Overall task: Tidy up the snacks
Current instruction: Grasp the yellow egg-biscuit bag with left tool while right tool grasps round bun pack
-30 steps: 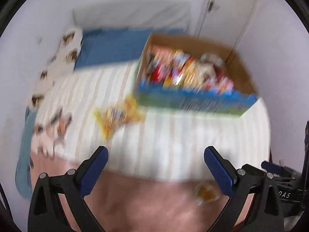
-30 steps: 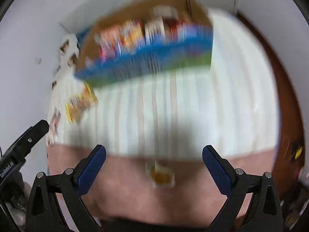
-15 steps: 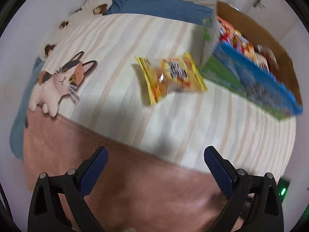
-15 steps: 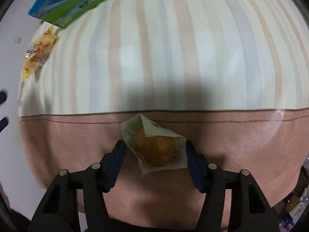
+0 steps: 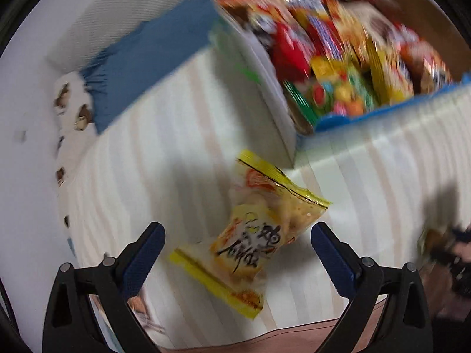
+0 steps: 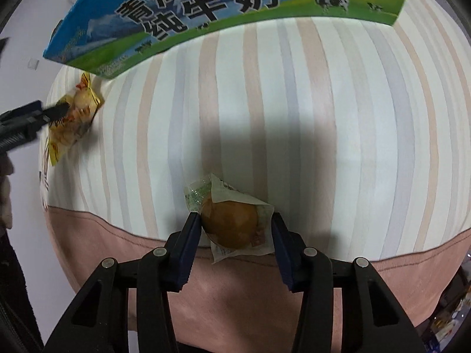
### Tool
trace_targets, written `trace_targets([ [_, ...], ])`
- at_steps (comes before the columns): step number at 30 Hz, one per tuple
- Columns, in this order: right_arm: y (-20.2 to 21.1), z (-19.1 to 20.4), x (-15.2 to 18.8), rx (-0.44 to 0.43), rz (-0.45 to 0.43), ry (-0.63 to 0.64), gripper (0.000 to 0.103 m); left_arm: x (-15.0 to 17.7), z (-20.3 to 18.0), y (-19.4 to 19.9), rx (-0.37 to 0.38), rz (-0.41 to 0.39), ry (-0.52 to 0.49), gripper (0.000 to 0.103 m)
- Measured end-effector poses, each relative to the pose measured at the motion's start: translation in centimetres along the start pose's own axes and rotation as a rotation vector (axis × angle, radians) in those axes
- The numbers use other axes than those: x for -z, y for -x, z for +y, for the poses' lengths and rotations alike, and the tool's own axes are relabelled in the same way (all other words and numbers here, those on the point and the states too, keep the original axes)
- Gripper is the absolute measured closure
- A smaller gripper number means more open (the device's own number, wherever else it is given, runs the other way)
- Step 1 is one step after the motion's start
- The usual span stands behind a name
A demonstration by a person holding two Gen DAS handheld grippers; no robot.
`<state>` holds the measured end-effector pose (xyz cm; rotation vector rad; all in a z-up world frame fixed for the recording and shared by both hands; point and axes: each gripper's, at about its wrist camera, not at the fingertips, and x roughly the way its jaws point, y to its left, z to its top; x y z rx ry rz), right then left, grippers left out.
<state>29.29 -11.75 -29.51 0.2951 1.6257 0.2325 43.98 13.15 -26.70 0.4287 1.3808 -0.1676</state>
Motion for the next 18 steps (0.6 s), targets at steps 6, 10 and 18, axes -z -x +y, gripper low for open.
trace_targets([
  [6, -0.5, 0.7, -0.8, 0.002, 0.015, 0.0, 0.053, -0.1, -1.2, -2.5, 0.068, 0.056, -0.019, 0.046],
  [10, -0.5, -0.3, -0.9, -0.007, 0.016, -0.008, 0.053, 1.8, -1.4, -2.6, 0.112, 0.075, 0.112, 0.055],
  [18, -0.3, -2.7, 1.2, -0.022, 0.037, -0.013, 0.053, 11.0, -6.8, -2.4, 0.313, 0.12, 0.341, 0.06],
])
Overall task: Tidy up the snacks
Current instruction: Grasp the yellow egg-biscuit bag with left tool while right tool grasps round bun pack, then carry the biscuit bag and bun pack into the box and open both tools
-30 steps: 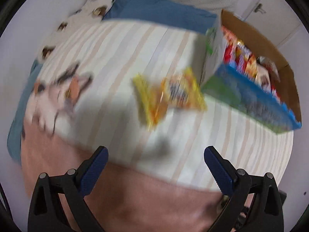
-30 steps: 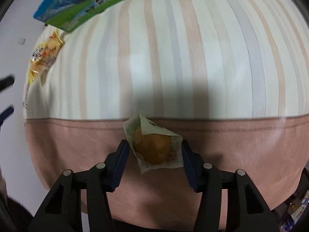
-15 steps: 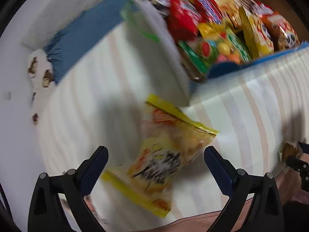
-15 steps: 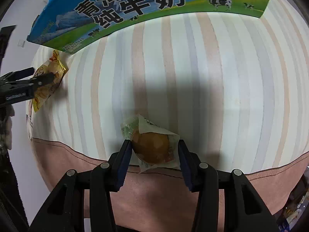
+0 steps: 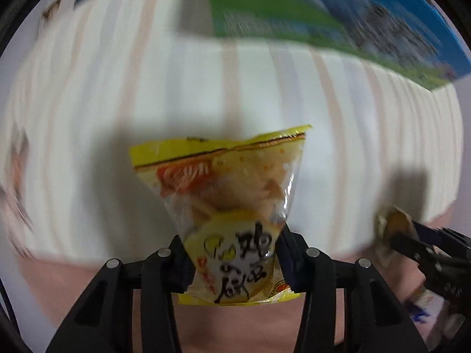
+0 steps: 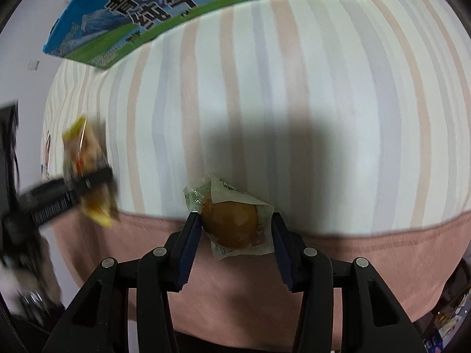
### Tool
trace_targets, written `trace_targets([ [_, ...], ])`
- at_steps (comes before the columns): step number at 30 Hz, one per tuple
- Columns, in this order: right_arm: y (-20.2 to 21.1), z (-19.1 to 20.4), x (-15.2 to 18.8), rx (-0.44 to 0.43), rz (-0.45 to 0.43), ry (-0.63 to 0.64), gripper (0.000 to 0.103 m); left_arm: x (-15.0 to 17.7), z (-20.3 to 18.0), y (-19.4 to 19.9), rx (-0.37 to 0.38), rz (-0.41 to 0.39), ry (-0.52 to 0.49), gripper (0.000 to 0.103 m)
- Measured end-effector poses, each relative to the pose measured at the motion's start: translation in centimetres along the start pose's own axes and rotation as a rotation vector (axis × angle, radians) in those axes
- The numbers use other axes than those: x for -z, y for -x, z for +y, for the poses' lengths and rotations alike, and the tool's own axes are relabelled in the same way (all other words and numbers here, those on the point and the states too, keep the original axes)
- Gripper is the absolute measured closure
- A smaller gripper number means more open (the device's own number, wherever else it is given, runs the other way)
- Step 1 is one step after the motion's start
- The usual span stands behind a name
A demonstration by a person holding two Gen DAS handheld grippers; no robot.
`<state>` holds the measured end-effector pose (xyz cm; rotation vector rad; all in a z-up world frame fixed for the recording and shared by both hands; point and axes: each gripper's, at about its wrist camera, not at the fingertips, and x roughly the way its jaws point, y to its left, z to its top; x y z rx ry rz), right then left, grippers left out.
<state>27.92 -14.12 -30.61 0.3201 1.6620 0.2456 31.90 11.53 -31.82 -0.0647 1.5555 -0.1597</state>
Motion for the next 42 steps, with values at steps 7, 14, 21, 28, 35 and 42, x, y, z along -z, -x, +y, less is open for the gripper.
trace_targets([
  [7, -0.3, -2.1, 2.3, -0.013, 0.024, -0.024, 0.053, 5.8, 0.0, -2.0, 0.077, 0.023, 0.105, 0.059],
  [14, -0.7, -3.0, 1.9, -0.061, 0.032, -0.051, 0.041, 3.7, 2.6, -3.6, 0.113, 0.038, 0.171, 0.052],
  [21, -1.3, -0.9, 2.3, 0.023, 0.0, 0.018, 0.041, 4.8, 0.6, -4.8, 0.053, 0.025, 0.139, 0.031],
  [28, -1.8, 2.7, 3.2, 0.109, -0.039, 0.073, 0.041, 5.7, -0.7, -4.4, 0.017, 0.002, 0.137, 0.031],
  [35, -2.4, 3.2, 3.4, 0.178, -0.055, 0.099, 0.047, 6.0, -3.3, -3.5, -0.027, -0.032, 0.11, 0.055],
  [42, -2.5, 4.6, 5.2, 0.216, -0.107, 0.147, 0.05, 7.3, -4.4, -1.8, -0.038, -0.05, 0.084, 0.065],
])
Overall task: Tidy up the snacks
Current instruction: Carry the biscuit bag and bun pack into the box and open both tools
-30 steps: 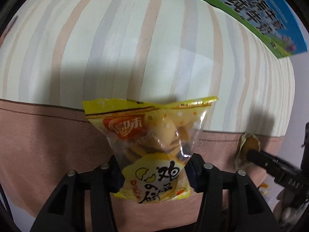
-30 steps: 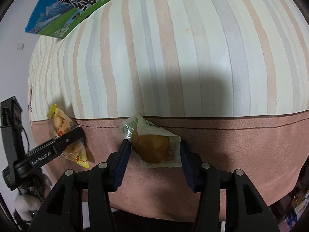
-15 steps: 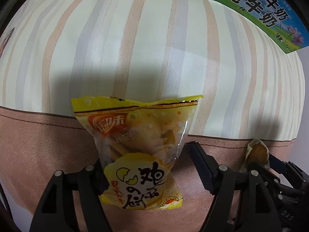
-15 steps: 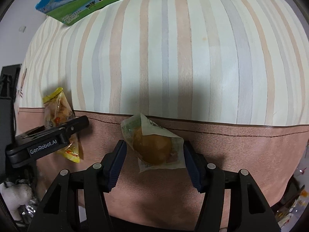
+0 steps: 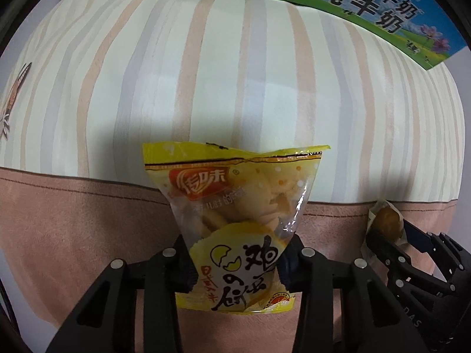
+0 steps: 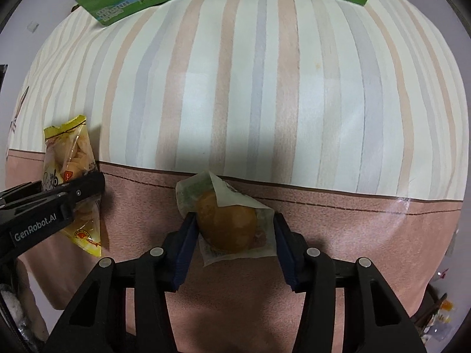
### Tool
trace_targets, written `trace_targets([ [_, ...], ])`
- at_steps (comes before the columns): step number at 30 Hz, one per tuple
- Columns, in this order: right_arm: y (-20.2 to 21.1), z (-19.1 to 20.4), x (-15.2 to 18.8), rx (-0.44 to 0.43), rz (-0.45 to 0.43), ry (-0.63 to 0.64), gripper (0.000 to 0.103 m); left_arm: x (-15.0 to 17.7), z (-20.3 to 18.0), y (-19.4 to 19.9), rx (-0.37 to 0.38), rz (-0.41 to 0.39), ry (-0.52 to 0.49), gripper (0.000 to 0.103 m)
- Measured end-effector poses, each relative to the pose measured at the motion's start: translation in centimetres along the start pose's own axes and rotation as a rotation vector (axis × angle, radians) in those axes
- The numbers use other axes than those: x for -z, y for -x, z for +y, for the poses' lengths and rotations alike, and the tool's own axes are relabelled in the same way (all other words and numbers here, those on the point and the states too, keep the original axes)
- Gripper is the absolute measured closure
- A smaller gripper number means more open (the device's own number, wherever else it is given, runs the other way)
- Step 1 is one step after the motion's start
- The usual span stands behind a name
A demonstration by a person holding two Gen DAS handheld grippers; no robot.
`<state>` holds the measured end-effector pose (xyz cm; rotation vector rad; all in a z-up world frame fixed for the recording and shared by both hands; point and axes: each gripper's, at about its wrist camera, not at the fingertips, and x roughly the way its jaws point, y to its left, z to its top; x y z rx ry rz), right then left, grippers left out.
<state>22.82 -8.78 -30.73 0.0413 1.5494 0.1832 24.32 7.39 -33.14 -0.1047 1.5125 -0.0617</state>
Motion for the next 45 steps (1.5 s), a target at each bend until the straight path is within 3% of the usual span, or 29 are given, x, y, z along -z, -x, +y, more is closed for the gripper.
trace_targets([
  [13, 3.8, -0.4, 1.6, -0.095, -0.039, -0.02, 0.052, 0.7, -2.5, 4.7, 0.027, -0.043, -0.043, 0.066],
  [26, 12.0, -2.9, 0.6, -0.196, -0.16, -0.05, 0.052, -0.6, -3.3, 13.0, 0.098, -0.162, -0.078, 0.066],
  [31, 16.9, -5.0, -1.4, -0.217, -0.254, -0.048, 0.052, -3.4, -3.9, 15.8, 0.129, -0.212, -0.099, 0.066],
  [36, 20.2, -6.1, -5.2, -0.218, -0.343, -0.063, 0.052, -8.7, -5.2, 18.1, 0.135, -0.295, -0.116, 0.066],
  [45, 23.0, -6.5, -15.4, -0.194, -0.425, -0.055, 0.052, -19.0, -7.1, 21.5, 0.104, -0.358, -0.168, 0.065],
])
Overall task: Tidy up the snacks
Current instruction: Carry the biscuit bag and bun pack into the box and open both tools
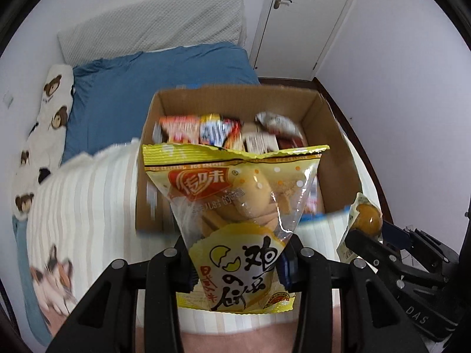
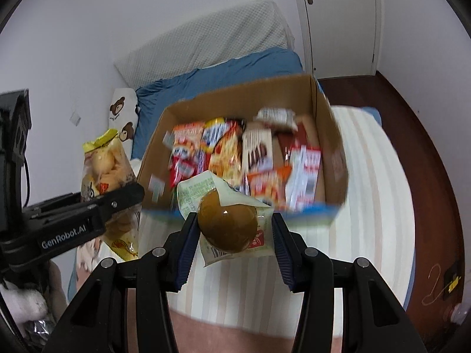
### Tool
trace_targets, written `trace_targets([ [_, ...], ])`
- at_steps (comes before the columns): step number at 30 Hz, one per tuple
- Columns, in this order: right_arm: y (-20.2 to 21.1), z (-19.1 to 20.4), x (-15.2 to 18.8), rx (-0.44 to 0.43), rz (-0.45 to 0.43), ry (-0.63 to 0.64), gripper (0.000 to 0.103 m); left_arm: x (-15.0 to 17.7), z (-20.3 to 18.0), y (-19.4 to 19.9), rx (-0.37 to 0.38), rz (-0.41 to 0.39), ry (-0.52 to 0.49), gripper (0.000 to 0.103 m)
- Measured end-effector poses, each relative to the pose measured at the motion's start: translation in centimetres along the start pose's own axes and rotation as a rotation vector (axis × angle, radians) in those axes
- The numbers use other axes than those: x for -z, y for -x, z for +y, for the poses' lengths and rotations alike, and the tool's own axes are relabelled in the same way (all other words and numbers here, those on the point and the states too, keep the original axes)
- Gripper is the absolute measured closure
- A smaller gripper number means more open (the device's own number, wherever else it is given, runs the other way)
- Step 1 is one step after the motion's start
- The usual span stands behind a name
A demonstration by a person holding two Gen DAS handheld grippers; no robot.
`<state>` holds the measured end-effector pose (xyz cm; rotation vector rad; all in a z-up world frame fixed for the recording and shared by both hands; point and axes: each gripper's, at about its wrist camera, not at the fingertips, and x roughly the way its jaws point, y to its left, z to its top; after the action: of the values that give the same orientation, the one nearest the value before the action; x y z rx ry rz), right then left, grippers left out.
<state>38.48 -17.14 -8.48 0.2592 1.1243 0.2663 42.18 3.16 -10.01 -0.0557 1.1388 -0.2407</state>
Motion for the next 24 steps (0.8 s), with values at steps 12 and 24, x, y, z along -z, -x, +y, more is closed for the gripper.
trace_targets([
  [12, -10.5, -3.2, -8.5, 0.1, 0.111, -0.004, 0.052, -9.0, 0.3, -11.9, 0.078, 0.219, 0.022, 0.065],
  [24, -17.5, -6.8, -9.6, 0.105, 0.224, -0.035, 0.051, -10.1, -0.6, -20.2, 0.146, 0.394, 0.068, 0.064],
])
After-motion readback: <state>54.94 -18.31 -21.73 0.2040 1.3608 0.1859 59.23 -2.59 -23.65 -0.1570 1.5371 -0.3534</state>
